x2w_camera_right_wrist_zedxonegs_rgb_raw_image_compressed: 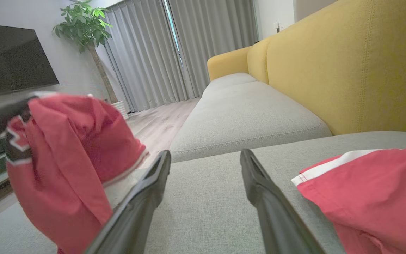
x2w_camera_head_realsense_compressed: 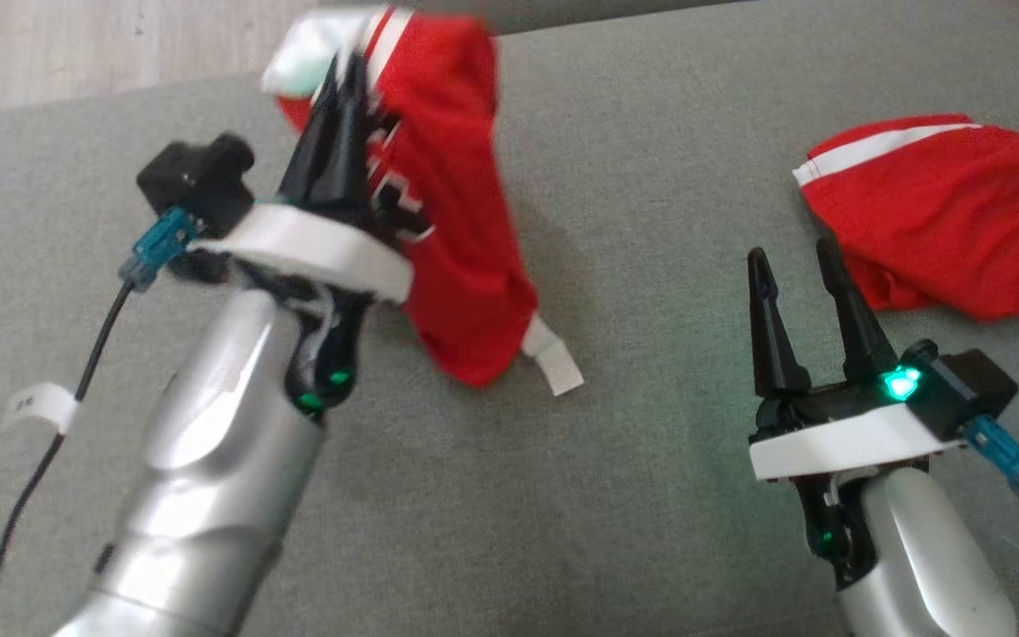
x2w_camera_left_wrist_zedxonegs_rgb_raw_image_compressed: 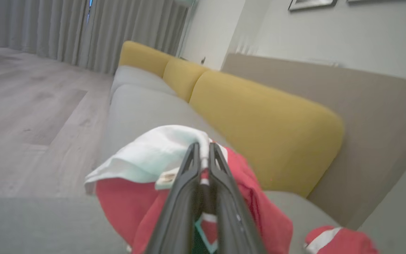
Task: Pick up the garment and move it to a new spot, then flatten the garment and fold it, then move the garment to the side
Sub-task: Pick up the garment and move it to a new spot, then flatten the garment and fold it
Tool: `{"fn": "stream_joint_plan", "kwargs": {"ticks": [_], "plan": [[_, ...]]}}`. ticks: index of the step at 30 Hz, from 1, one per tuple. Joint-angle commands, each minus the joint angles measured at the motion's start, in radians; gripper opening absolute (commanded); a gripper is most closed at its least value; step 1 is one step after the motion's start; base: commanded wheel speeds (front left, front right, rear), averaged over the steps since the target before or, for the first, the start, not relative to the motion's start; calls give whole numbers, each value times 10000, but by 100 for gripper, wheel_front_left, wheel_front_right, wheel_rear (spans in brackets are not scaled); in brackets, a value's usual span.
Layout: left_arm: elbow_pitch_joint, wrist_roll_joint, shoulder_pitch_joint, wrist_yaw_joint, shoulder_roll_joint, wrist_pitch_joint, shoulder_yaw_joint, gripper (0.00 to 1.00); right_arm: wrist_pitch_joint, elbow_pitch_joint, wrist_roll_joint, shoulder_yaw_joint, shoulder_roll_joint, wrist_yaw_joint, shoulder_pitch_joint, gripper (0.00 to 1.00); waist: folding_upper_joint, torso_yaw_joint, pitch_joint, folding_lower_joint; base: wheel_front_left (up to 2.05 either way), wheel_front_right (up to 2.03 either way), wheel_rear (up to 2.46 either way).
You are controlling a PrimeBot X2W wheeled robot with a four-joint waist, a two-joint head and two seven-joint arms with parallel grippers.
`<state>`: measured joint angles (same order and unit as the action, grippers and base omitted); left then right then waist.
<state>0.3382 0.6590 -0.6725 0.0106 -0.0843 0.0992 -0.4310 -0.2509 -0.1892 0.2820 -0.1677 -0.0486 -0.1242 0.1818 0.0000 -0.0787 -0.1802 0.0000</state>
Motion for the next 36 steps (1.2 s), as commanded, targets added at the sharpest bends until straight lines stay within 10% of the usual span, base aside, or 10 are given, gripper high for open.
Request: {"fn": "stream_joint_plan", "kwargs": {"ticks": [1,2,11,22,36], "plan": [[340,-187,-643,-111,-482,83,291,49,-109,405,64,-293,-16,-65,494,100,0,-88,-102,0,0,0,0],[854,-269,-712,-147,-590,120,273,100,-109,408,69,-303,-16,-65,509,100,0,-103,-122,0,0,0,0],[3259,-983,-883,-571,-1337,1488,357,100,-109,288,-62,-129,-16,-65,310,100,0,387,68,0,0,0,0],[759,-2217,1635,-461,-1839,1622,1020,100,-109,182,-378,268,-16,-65,-165,100,0,1359,628,0,0,0,0],[-1682,-2843,4997,-345,-529,1624,2115,100,-109,113,-471,401,-16,-65,-572,100,0,1932,913,0,0,0,0]]}}
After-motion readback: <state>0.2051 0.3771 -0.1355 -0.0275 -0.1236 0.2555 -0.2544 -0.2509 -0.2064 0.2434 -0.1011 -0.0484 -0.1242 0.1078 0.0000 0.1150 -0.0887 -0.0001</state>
